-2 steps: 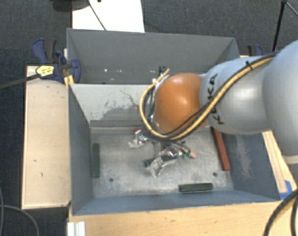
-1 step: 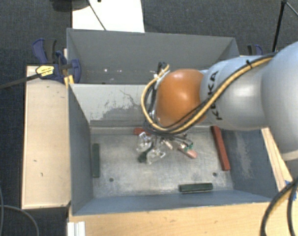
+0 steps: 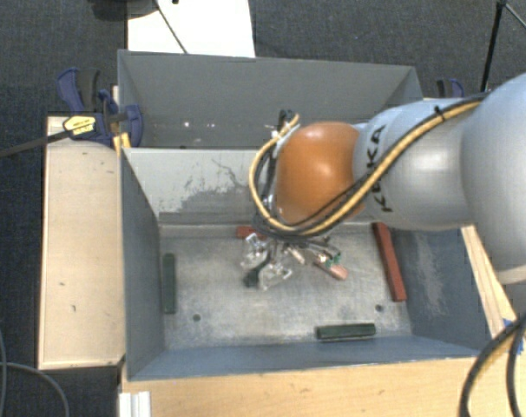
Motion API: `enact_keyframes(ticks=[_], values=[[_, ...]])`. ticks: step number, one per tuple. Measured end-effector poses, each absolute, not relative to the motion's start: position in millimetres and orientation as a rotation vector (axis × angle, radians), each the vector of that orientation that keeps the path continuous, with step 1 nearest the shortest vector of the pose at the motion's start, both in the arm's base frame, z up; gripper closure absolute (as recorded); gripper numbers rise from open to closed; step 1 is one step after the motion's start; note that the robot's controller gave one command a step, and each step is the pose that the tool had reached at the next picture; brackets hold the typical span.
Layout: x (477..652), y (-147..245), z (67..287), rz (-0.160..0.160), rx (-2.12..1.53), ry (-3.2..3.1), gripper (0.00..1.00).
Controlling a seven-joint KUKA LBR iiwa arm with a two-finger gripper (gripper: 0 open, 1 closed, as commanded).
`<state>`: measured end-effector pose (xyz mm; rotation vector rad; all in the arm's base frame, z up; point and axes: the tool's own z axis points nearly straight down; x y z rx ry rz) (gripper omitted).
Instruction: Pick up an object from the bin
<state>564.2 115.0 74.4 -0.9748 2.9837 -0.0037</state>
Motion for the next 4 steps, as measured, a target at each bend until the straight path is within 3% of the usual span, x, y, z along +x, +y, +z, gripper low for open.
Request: enact_keyframes(ticks=[1,4], values=[[563.2,114.9,77.3,-0.002,-0.973,2.985,1.0],[563.5,116.0,124.5,0.0,-0.968,2.982,1.0]])
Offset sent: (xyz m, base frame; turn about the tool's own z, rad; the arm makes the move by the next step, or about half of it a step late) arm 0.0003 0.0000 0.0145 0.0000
